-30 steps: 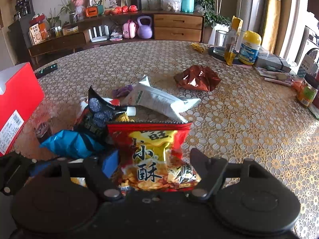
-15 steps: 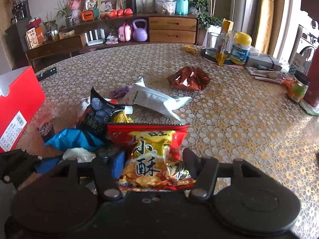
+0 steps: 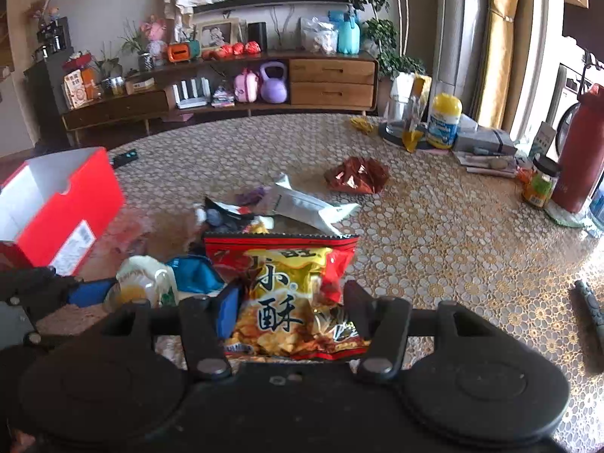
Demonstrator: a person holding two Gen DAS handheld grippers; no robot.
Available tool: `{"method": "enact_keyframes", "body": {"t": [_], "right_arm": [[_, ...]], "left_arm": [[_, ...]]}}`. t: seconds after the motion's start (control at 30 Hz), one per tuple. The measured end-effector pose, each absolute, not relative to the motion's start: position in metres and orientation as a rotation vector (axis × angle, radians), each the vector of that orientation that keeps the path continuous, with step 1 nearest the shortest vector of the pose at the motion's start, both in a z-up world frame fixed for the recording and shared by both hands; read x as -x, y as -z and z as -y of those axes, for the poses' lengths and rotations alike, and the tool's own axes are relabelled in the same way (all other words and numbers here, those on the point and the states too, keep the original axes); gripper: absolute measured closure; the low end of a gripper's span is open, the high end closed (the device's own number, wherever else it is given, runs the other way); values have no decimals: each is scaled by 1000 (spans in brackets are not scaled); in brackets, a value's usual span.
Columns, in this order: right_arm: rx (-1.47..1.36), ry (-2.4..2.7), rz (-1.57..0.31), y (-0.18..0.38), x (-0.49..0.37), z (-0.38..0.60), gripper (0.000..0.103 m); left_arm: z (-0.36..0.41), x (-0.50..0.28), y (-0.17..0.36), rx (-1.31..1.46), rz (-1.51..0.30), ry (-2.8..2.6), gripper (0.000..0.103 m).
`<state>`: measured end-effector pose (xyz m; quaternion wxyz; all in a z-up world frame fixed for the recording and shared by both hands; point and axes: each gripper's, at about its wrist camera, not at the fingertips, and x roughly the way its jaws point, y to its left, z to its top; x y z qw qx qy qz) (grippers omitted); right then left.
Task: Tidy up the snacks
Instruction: 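Carry both packets to the red box and open both grippers inside it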
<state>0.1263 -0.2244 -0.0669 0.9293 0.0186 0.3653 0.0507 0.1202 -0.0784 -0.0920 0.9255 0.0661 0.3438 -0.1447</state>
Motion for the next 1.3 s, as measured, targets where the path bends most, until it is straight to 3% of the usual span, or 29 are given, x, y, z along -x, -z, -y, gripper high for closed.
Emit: {"method": "enact_keyframes", "body": {"t": [0.67,1.3], "right_arm": [[14,-246,-660,-8,-99,145,46],[88,-415,-631,-37,-140,21,46]], "left_arm": [[-25,-100,9,26,-694,162,54],[-160,-129,-22,56,-719,1,53]]}}
